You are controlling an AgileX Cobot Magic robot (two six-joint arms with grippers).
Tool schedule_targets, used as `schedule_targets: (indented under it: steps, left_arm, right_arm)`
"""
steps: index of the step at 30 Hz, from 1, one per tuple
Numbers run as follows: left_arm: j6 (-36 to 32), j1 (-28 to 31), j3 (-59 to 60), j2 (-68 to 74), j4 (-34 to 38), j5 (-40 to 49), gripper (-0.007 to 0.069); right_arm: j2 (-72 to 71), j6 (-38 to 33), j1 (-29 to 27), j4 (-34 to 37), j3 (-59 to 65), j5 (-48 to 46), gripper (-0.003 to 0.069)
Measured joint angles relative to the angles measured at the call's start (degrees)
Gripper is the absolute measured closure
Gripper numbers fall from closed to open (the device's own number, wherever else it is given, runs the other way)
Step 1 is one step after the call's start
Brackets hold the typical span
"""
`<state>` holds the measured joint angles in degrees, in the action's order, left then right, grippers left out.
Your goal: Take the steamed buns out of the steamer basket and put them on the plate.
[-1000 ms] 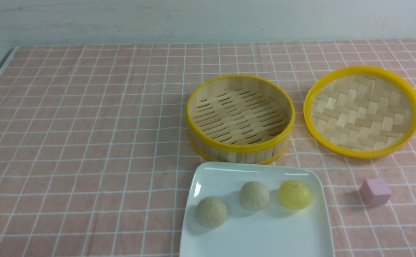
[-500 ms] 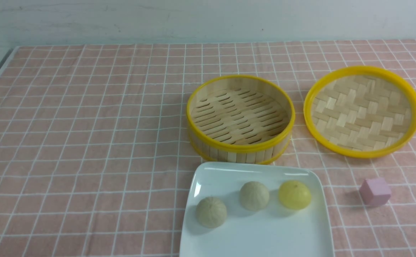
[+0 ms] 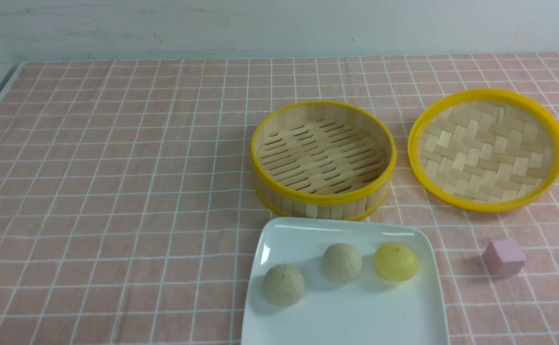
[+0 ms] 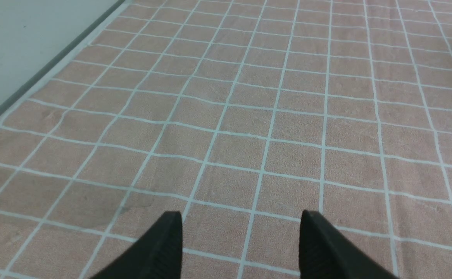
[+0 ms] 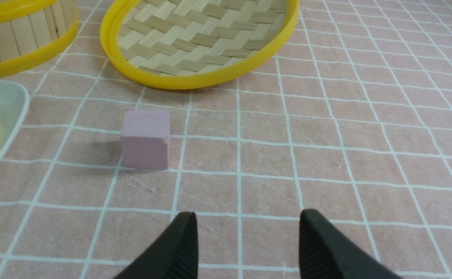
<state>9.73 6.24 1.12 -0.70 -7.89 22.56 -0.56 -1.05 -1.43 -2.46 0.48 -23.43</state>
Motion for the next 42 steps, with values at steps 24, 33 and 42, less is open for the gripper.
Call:
schedule_targets:
  steps: [24,33,42]
  left_arm:
    - [0.0,0.0,0.0,0.0,0.0,0.0,0.0204]
    - [0.0,0.0,0.0,0.0,0.0,0.0,0.0204]
    - [0.0,0.0,0.0,0.0,0.0,0.0,0.0204]
  right_arm:
    - [0.0,2.8,0.0,-1.6,0.0,0.0,0.029]
    - [0.0,2.8,0.0,-1.3,0.0,0.1,0.029]
    - [0.0,2.8,0.0,-1.3,0.0,0.1,0.029]
